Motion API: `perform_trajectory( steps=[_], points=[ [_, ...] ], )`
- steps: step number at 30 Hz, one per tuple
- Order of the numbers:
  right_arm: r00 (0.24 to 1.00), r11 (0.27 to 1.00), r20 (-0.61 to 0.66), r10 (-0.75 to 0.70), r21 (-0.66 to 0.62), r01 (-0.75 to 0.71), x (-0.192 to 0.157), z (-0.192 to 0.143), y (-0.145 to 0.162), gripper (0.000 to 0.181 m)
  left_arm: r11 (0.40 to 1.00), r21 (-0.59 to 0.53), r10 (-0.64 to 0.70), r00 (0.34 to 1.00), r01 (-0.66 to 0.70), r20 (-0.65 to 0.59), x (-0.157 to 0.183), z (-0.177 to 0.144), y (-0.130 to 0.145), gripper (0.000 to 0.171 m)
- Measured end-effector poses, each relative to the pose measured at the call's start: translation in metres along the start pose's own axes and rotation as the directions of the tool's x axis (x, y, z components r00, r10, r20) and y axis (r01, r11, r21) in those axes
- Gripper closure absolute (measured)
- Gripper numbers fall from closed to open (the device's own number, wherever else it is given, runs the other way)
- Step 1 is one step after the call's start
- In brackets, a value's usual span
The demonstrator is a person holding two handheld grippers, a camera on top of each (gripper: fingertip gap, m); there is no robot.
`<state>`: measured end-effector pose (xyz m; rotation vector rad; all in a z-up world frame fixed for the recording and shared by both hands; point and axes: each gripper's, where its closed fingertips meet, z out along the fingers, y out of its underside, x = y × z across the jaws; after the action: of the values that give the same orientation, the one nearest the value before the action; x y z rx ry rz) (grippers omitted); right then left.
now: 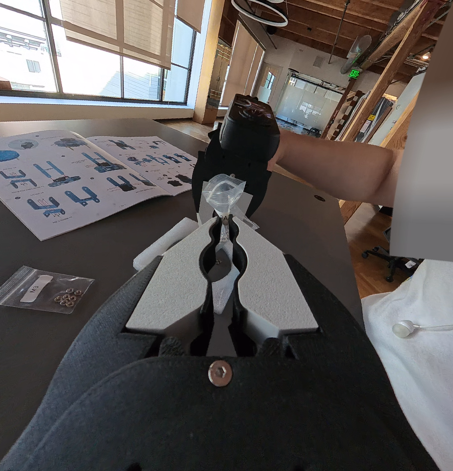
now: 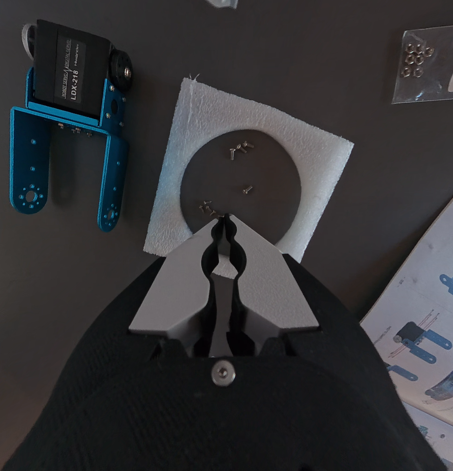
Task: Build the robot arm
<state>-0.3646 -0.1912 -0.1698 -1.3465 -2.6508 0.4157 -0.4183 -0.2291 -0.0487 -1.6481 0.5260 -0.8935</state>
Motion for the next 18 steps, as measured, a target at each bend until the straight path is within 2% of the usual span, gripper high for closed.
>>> perform_trajectory(
  steps=[4, 8, 14, 18],
  points=[
    [0.999, 0.999, -0.045, 0.027, 0.039, -0.025, 0.003, -0.01, -0.001, 0.181, 1.0, -0.015, 0.003, 1.0, -0.003, 0.004, -0.001, 0.001, 0.003, 0.167],
    [0.988, 0.994, -0.15, 0.044, 0.107, -0.028, 0.008, -0.043, -0.01, 0.181, 0.998, -0.055, 0.033, 0.999, -0.032, 0.029, -0.004, 0.004, 0.01, 0.167],
    [0.953, 0.971, -0.303, 0.009, 0.23, 0.064, 0.018, -0.106, -0.061, 0.18, 0.992, -0.102, 0.071, 0.997, -0.068, 0.03, 0.0, 0.012, 0.017, 0.167],
    [0.943, 0.954, -0.328, -0.055, 0.261, 0.146, 0.015, -0.113, -0.093, 0.18, 0.992, -0.102, 0.076, 0.997, -0.072, 0.028, 0.001, 0.013, 0.018, 0.167]
  ],
)
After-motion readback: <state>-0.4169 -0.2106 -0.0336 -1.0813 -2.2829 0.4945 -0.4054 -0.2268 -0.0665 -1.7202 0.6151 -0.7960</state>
